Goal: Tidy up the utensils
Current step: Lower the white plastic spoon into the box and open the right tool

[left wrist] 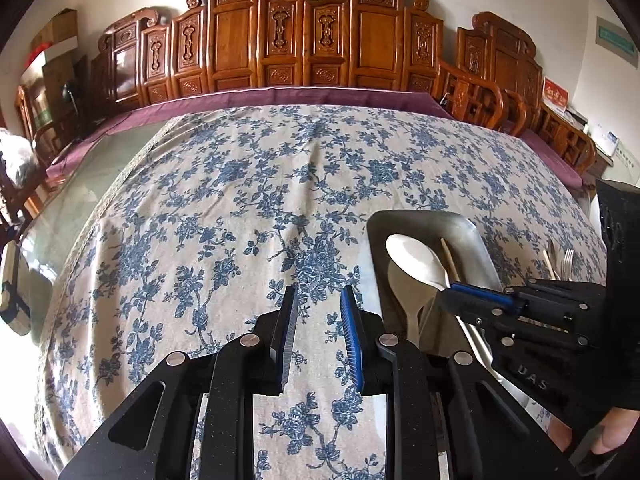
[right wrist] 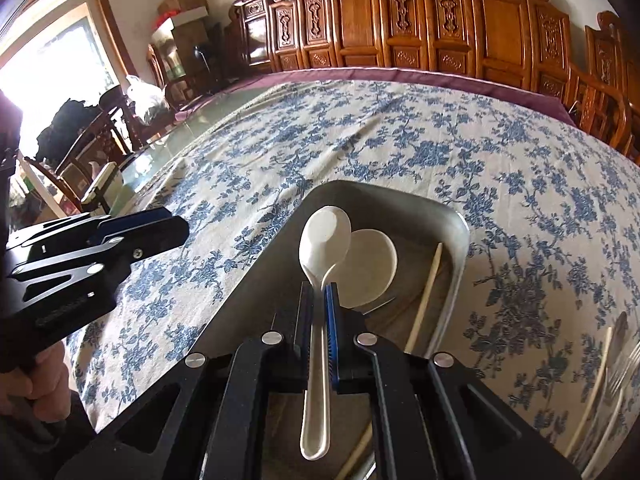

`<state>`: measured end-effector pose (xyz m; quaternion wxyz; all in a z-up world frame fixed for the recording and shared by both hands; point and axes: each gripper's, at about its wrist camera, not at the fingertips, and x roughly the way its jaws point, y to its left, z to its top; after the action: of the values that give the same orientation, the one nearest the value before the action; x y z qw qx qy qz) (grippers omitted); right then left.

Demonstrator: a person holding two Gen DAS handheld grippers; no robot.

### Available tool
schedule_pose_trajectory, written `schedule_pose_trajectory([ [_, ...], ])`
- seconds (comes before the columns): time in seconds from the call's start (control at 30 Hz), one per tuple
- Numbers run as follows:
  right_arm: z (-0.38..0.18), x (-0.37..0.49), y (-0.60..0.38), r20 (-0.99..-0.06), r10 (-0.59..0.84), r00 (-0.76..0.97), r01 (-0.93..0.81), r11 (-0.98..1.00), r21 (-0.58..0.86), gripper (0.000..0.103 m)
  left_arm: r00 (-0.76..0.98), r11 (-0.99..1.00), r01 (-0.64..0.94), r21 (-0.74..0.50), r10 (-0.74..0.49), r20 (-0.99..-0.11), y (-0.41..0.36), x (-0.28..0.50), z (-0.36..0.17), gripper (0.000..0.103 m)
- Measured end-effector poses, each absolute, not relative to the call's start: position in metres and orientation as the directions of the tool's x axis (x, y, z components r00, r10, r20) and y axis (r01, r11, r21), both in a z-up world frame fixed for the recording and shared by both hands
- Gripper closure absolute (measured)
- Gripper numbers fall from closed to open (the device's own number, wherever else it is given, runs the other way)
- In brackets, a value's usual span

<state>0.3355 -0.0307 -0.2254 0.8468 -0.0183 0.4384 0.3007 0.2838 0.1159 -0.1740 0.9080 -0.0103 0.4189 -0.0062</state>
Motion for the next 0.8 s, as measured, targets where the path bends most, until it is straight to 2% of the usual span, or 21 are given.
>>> schedule_pose_trajectory([
  [0.43,-0.236,0.325,-0.023,-0.776,0.512,0.369,-0.539,0.797,0.27,0.094,0.633,1.0,0.011,-0.015,-0.018,-0.774,0.113,0.285,-0.182,0.082],
  [0.8,-0.214,0.301,-0.057,-0.745,0.498,0.444,-0.542,0.811,0.22,0.094,0.632,0.999,0.042,-0.022,-0.044,-0.774,0.097,0.279,-0.182,0.082],
])
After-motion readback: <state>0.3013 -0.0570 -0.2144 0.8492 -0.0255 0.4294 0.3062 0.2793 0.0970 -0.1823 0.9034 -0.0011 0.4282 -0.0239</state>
